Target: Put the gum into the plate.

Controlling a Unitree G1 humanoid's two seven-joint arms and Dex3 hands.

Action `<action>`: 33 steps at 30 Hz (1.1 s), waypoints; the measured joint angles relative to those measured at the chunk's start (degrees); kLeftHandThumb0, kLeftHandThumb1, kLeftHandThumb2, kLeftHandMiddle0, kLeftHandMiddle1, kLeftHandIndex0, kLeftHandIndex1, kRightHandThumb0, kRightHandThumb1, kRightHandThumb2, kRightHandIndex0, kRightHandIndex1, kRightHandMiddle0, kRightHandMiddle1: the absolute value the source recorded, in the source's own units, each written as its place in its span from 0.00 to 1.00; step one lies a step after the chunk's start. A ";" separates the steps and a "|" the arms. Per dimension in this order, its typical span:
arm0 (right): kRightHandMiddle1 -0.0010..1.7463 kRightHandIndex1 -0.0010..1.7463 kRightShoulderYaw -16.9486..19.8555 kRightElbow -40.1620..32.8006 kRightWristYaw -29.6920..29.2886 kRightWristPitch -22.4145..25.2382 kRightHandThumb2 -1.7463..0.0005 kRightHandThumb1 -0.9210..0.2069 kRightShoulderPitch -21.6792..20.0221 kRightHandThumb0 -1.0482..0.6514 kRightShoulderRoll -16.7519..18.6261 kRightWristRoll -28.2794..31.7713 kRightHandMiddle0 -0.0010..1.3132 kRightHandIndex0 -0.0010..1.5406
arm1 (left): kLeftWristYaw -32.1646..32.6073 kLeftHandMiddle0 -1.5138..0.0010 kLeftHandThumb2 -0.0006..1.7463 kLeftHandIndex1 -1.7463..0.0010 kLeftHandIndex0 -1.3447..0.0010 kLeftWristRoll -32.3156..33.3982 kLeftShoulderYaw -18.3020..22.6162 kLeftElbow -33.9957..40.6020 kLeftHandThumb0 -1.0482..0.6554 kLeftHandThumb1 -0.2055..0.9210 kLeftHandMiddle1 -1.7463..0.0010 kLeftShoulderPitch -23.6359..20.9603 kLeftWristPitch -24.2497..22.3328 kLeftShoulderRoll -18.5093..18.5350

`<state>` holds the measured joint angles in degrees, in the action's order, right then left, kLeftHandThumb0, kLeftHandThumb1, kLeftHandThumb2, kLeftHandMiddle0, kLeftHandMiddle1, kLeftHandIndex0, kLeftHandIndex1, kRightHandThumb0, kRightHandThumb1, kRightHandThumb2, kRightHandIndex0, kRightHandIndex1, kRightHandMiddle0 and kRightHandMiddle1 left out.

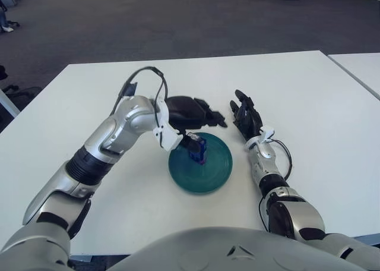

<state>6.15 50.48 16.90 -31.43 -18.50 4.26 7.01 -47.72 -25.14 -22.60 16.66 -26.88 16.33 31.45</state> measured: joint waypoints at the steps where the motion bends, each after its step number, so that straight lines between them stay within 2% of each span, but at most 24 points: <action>1: 0.28 0.00 -0.32 -1.14 0.52 0.28 0.48 0.00 0.64 0.21 -0.05 -0.01 0.00 0.13 | 0.58 1.00 0.20 1.00 1.00 0.42 0.39 0.05 0.00 1.00 1.00 0.41 0.18 -0.07; 6: 0.20 0.00 -1.95 -2.43 1.43 1.10 0.50 0.00 1.87 0.19 -0.77 -1.54 0.00 0.08 | 3.25 1.00 0.12 1.00 1.00 3.67 3.56 -0.03 0.00 1.00 1.00 2.69 0.28 -0.13; 13: 0.13 0.00 -2.59 -0.38 1.26 0.69 0.55 0.00 1.46 0.18 -0.73 -2.45 0.00 0.05 | 6.84 1.00 0.07 1.00 1.00 4.89 7.34 -1.10 0.00 1.00 1.00 2.76 0.25 -0.13; 21: 0.10 0.00 -1.85 -0.48 1.22 1.16 0.61 0.00 1.18 0.20 -0.22 -1.81 0.00 0.02 | 8.05 1.00 0.05 1.00 1.00 6.27 8.90 -0.45 0.00 1.00 1.00 2.78 -0.73 -0.34; 27: 0.11 0.00 -1.77 -0.75 0.58 1.60 0.62 0.00 1.20 0.22 -0.10 -1.82 0.00 0.02 | 8.31 1.00 0.02 1.00 1.00 8.10 10.99 1.40 0.00 0.98 1.00 3.15 -1.15 0.05; 33: 0.14 0.00 -1.76 -1.36 0.10 2.14 0.62 0.00 1.23 0.21 0.28 -1.84 0.00 0.03 | 8.75 1.00 0.01 1.00 1.00 15.20 18.73 8.00 0.01 0.96 1.00 8.92 -3.79 1.23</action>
<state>4.39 49.12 17.00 -29.29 -17.26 4.54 5.17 -38.97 -9.94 -3.87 24.67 -17.96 12.53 32.69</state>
